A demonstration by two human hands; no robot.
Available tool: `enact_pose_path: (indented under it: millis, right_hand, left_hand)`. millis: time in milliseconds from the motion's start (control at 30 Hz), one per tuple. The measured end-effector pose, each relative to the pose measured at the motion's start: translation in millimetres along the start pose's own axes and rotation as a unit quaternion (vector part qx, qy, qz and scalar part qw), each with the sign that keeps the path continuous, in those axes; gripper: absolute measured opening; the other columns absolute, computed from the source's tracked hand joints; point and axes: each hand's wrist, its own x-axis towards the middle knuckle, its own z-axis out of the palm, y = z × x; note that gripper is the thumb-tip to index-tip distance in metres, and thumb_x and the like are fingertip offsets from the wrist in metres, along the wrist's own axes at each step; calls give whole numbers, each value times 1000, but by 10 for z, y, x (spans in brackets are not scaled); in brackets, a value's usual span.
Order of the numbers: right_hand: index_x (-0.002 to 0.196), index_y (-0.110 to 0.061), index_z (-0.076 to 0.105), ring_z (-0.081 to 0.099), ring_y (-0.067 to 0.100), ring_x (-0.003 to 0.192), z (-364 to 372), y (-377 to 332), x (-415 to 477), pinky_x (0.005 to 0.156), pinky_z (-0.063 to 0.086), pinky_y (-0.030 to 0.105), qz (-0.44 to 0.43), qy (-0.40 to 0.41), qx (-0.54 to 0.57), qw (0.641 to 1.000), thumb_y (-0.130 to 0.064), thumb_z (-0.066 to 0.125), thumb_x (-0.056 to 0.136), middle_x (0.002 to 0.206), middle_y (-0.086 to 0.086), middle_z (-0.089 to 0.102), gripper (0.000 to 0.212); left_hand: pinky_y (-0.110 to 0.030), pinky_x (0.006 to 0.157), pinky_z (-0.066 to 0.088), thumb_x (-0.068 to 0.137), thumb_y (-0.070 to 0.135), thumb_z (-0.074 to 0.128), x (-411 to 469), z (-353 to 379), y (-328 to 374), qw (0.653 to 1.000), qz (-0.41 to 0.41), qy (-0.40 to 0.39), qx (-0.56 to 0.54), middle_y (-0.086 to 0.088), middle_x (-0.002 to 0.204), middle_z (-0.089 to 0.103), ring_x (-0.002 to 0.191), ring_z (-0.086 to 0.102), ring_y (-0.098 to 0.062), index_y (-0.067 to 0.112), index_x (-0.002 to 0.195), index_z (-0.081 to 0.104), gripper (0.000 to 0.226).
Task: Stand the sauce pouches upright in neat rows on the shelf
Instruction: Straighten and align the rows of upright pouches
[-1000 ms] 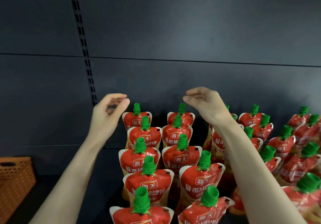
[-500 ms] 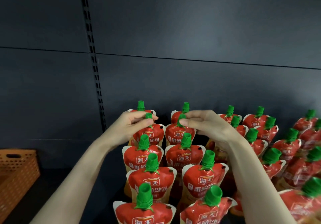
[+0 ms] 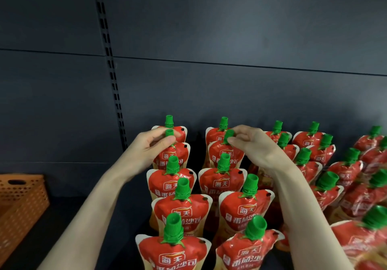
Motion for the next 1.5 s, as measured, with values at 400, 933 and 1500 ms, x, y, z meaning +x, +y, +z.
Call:
enact_pose_path:
  millis: [400,933,1500]
  right_hand:
    - [98,-14,63,65,2,74,70,92,41,65,49,11,-39,6,42,998,-9,56,92,85,-3,68,10]
    - [97,-17,64,67,10,84,85,130,61,74,53,20,-47,5,48,998,-12,56,92,90,-1,69,11]
    - [105,-16,63,68,14,89,92,117,38,81,53,27,-26,14,47,998,-14,58,91,96,2,70,15]
  left_hand:
    - [-13,70,50,94,15,48,-4,82,3,999,14,42,16,11,98,65,90,64,3,29,97,66,23]
    - [-12,70,50,94,16,48,-2,66,0,998,30,36,32,8,104,64,93,64,2,33,97,64,24]
    - [-13,70,50,94,16,49,-13,63,19,999,9,29,12,7,102,68,93,66,0,29,101,65,22]
